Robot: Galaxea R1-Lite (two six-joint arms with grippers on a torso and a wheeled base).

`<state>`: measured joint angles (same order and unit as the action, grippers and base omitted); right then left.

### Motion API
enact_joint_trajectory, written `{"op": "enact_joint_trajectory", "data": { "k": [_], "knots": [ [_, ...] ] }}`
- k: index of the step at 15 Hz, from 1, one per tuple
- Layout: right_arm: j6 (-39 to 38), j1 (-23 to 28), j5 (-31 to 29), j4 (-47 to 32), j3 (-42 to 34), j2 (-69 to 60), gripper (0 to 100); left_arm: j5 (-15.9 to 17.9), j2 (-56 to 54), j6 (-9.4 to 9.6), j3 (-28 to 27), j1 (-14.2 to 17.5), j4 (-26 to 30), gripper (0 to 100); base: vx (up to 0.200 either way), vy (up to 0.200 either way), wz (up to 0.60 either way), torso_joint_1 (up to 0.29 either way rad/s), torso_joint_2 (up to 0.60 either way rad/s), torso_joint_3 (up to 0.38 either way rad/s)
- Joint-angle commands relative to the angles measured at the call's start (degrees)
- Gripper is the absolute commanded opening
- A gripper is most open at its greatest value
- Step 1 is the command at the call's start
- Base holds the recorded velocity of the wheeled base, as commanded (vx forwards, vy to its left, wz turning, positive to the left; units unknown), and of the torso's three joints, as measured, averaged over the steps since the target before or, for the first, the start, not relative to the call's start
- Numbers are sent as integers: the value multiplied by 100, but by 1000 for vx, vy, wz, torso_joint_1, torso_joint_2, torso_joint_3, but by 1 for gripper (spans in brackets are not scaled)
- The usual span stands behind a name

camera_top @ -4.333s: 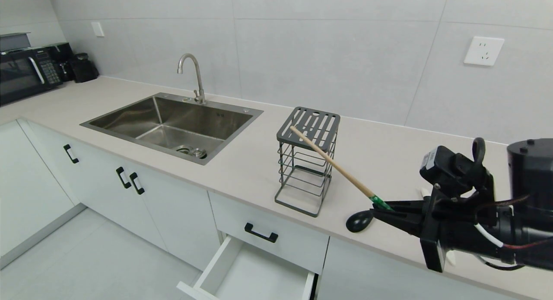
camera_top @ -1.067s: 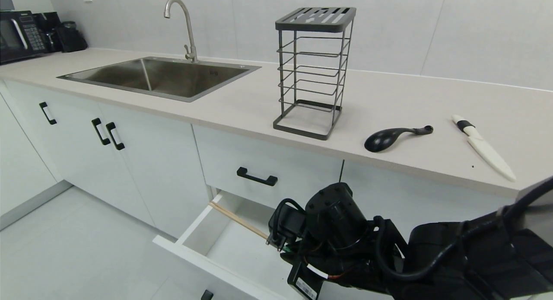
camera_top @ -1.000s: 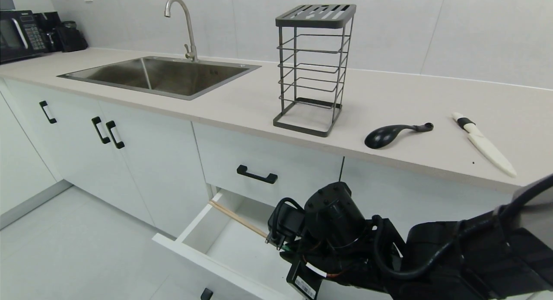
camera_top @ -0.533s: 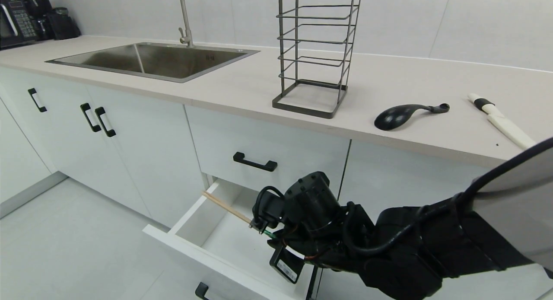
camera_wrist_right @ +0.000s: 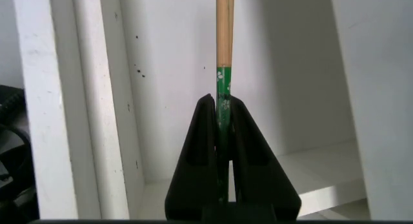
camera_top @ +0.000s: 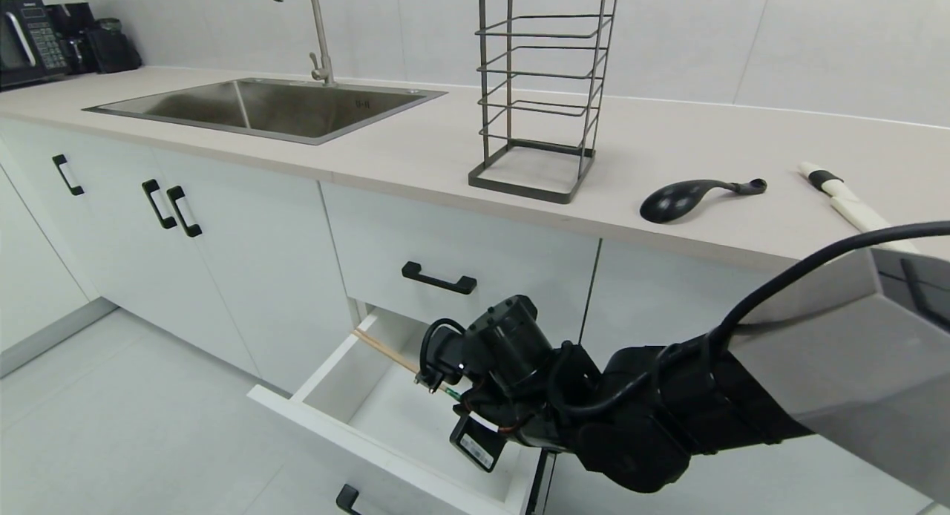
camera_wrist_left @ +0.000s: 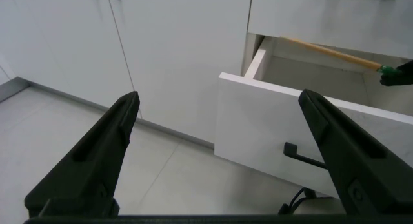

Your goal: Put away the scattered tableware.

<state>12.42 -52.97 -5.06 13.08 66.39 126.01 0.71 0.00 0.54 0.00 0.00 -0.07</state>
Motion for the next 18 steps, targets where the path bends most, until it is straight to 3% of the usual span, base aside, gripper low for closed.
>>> {"op": "enact_joint_trajectory", "data": {
  "k": [1, 7, 18],
  "knots": [
    [6, 6, -4, -51, 155, 213, 0, 0, 0, -1, 0, 0, -1, 100, 0, 0, 0, 0, 0, 0],
    [41, 67, -21, -631, 902, 582, 0, 0, 0, -1, 0, 0, -1, 100, 0, 0, 0, 0, 0, 0],
    [50, 269, 14, -491, 1210, 1074, 0, 0, 0, -1, 0, 0, -1, 100, 0, 0, 0, 0, 0, 0]
  ]
}}
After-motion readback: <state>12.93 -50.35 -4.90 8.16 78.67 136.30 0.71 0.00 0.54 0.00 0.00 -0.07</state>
